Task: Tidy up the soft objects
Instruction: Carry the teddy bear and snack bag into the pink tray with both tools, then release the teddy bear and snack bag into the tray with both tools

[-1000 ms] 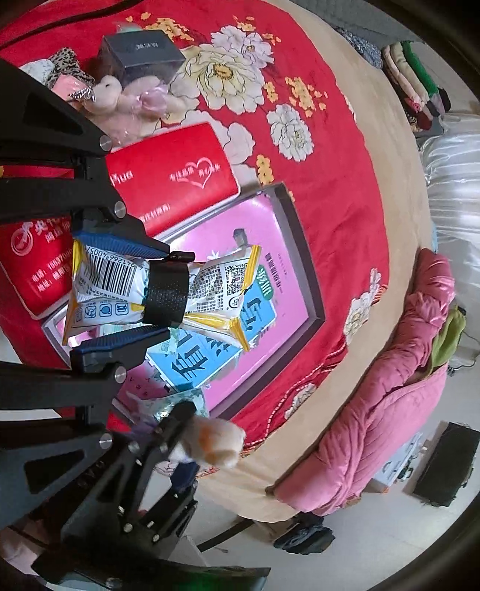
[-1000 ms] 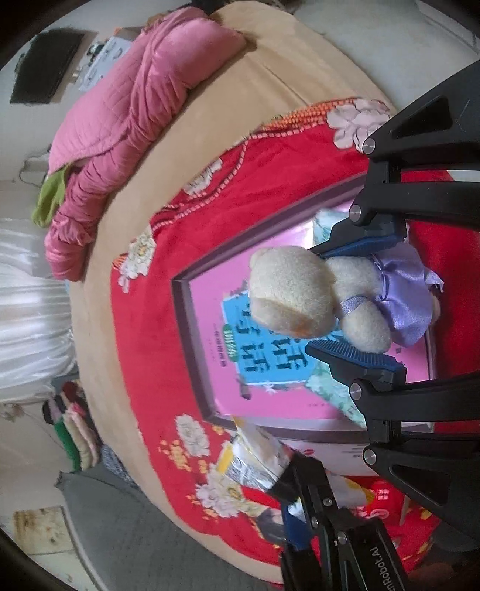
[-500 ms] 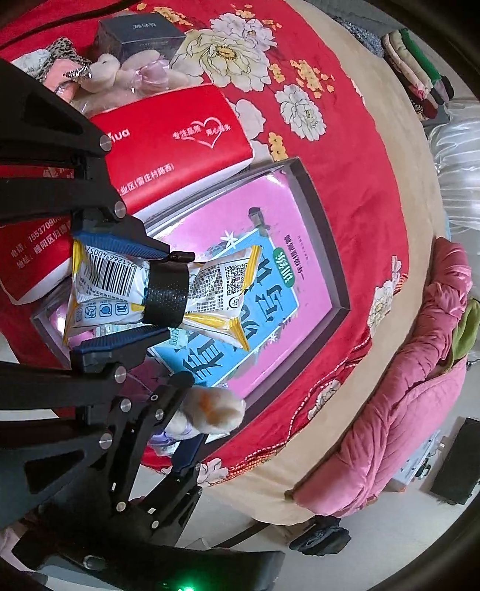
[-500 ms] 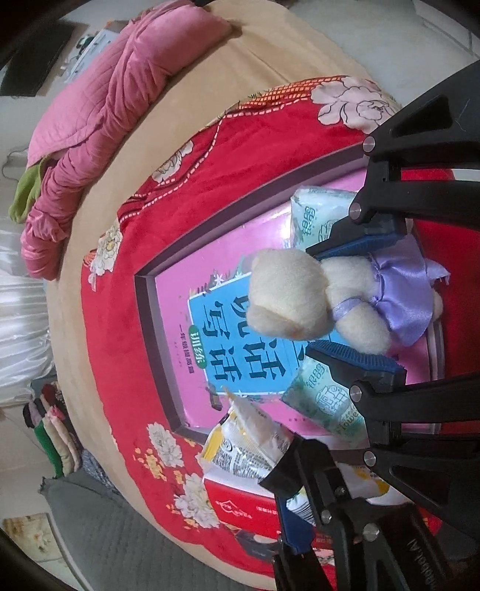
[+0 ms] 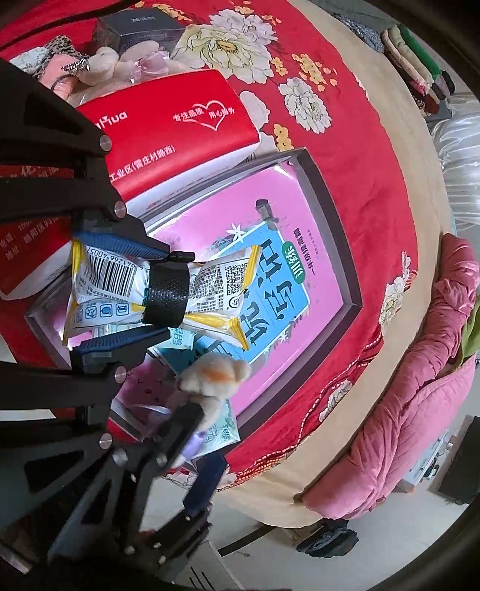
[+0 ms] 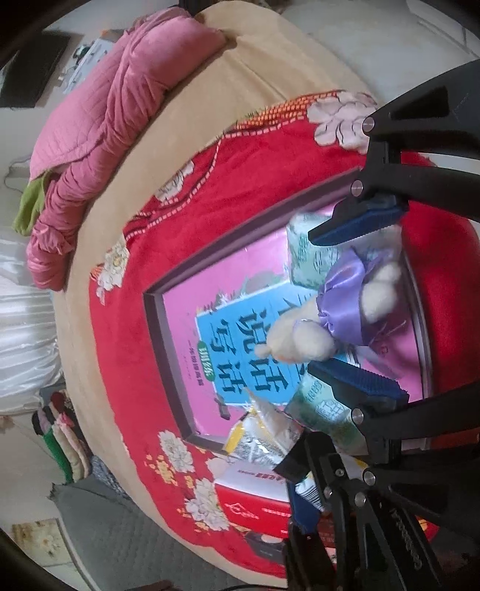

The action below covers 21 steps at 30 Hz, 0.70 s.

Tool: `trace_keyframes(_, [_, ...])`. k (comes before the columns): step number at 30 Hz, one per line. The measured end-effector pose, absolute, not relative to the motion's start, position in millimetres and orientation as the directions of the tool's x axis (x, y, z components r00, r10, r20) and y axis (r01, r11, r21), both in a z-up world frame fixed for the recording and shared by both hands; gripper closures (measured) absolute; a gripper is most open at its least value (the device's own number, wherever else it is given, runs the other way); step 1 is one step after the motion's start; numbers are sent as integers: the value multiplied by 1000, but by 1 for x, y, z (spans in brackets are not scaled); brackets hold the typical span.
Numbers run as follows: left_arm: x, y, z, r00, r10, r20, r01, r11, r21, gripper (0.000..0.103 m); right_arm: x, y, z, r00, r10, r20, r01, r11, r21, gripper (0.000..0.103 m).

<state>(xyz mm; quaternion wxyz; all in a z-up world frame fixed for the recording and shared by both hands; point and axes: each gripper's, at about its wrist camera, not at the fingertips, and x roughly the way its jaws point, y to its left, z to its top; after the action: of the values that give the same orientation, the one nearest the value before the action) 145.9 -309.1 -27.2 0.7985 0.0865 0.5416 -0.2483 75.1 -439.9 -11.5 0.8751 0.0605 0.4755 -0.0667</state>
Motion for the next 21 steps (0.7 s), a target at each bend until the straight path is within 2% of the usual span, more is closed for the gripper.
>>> trace_keyframes(9, [146, -312, -34, 279, -278, -919, 490, 864, -113, 65, 75, -445, -8, 544, -71, -836, 197, 979, 46, 37])
trace_keyframes(16, [146, -311, -31, 278, -286, -917, 487, 865, -122, 65, 71, -453, -1, 558, -76, -827, 235, 969, 70, 33])
trace_keyframes(21, [145, -308, -28, 285, -291, -913, 485, 866, -125, 57, 70, -454, 4, 562, -82, -823, 242, 968, 68, 32])
